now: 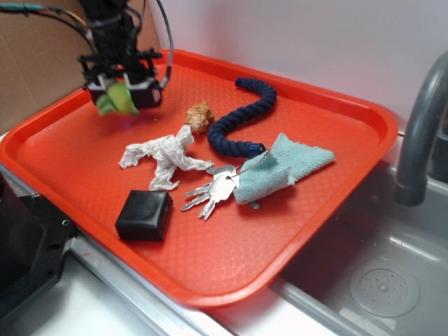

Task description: Grab the green animal.

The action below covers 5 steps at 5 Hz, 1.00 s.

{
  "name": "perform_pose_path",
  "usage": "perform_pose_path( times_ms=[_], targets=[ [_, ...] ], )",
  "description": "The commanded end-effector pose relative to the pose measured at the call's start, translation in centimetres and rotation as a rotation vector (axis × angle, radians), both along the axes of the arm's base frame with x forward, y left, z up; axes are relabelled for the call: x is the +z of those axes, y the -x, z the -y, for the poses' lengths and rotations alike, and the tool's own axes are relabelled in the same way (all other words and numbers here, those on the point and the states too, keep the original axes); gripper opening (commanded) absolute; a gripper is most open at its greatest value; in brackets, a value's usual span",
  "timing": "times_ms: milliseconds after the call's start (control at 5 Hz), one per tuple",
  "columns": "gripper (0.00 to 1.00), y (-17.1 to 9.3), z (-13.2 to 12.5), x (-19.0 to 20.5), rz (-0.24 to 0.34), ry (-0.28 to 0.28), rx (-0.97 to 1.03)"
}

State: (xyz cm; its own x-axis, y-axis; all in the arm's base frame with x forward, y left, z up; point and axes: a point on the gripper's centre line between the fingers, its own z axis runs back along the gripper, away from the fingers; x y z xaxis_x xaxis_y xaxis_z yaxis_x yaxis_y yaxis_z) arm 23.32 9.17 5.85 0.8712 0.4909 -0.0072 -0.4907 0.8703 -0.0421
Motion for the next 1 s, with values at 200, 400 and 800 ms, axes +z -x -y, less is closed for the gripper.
perform_pose_path(
  times_ms=[200, 400, 800],
  targets=[
    [0.00, 5.7, 4.4, 9.8, 0.117, -0.062, -0.251],
    [0.00, 7.4, 5.9, 10.9, 0.181, -0.063, -0.325],
    [0.00, 7.4, 5.6, 10.4, 0.277, 0.045, -0.406]
  ],
)
